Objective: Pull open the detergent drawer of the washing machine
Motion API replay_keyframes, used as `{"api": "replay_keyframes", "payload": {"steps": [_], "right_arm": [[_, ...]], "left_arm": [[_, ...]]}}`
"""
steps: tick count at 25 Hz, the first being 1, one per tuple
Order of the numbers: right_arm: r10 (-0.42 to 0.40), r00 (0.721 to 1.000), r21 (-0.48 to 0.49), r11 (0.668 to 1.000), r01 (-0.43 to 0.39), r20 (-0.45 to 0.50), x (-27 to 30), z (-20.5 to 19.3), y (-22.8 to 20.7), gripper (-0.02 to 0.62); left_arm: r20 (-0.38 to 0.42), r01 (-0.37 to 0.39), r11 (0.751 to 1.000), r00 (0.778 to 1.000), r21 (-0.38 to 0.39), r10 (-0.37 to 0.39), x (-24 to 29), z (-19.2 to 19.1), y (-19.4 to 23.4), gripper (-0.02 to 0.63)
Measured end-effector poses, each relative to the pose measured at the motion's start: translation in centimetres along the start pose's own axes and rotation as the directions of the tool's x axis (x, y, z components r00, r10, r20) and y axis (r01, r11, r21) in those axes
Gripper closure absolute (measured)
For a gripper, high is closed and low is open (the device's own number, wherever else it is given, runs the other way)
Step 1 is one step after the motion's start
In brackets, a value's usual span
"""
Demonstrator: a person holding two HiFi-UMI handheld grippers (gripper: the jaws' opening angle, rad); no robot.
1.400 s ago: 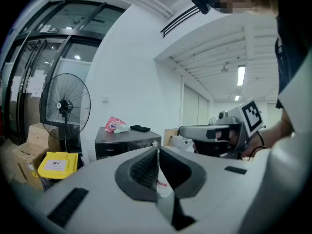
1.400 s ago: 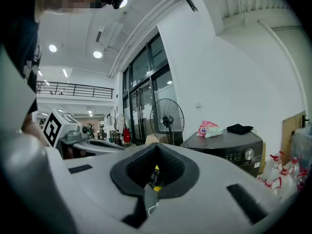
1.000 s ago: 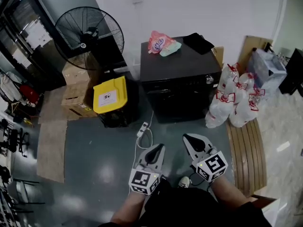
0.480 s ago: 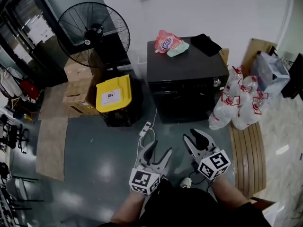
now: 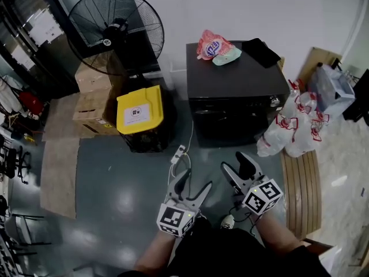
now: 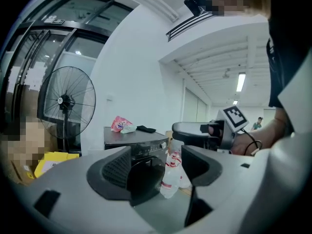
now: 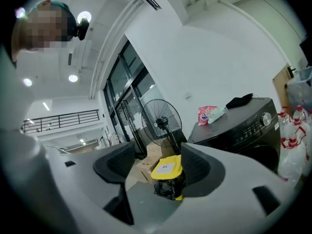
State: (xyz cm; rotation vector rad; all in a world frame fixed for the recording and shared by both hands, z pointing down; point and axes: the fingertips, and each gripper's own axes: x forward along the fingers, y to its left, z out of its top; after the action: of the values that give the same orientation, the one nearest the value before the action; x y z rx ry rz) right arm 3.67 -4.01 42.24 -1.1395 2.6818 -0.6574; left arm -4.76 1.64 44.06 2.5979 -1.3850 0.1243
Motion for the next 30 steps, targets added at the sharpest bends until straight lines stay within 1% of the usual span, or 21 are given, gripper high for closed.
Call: {"api": "replay_keyframes", "payload": {"steps": [4, 9, 16, 20, 25, 27, 30], "right_arm": [[-0.020, 1.000, 0.027, 0.999, 0.020, -0.001, 3.0, -0.5, 0.1, 0.279], [-0.039, 0.999, 0.062, 0.997, 0.038, 0.018, 6.9, -0.7, -0.1, 0.267], [-0.054, 0.997, 0.139, 0.989, 0.047, 0.046, 11.9, -1.5, 0.5, 0.245], [-0.067, 0.996, 0.205, 0.977, 0.055, 0.055, 14.1, -2.2, 0.0, 0.239], [-0.070, 0.997, 0.269, 0.961, 0.057, 0.040, 16.6, -3.7, -1.9, 0.233], [-0.071, 0.997, 0.307, 0.950, 0.057, 0.034, 17.6, -4.2, -2.9, 0.233], [-0.068, 0.997, 0.379, 0.924, 0.053, 0.027, 19.1, -4.7, -4.9, 0.232]], "left_arm": [[0.002, 0.015, 1.000, 1.000, -0.003, -0.015, 0.0, 0.4, 3.0, 0.311], [0.003, 0.050, 0.999, 0.999, 0.008, -0.050, 0.5, 1.0, 6.6, 0.311], [-0.001, 0.104, 0.994, 0.995, 0.024, -0.104, 0.4, 1.9, 10.3, 0.311], [0.007, 0.118, 0.993, 0.993, 0.031, -0.118, 0.5, 2.2, 12.0, 0.311], [0.016, 0.097, 0.995, 0.995, 0.015, -0.097, 1.1, 2.6, 13.9, 0.311], [0.014, 0.088, 0.996, 0.996, 0.008, -0.088, 1.6, 2.9, 14.4, 0.311], [0.018, 0.080, 0.997, 0.997, 0.005, -0.080, 2.6, 2.9, 15.1, 0.311]]}}
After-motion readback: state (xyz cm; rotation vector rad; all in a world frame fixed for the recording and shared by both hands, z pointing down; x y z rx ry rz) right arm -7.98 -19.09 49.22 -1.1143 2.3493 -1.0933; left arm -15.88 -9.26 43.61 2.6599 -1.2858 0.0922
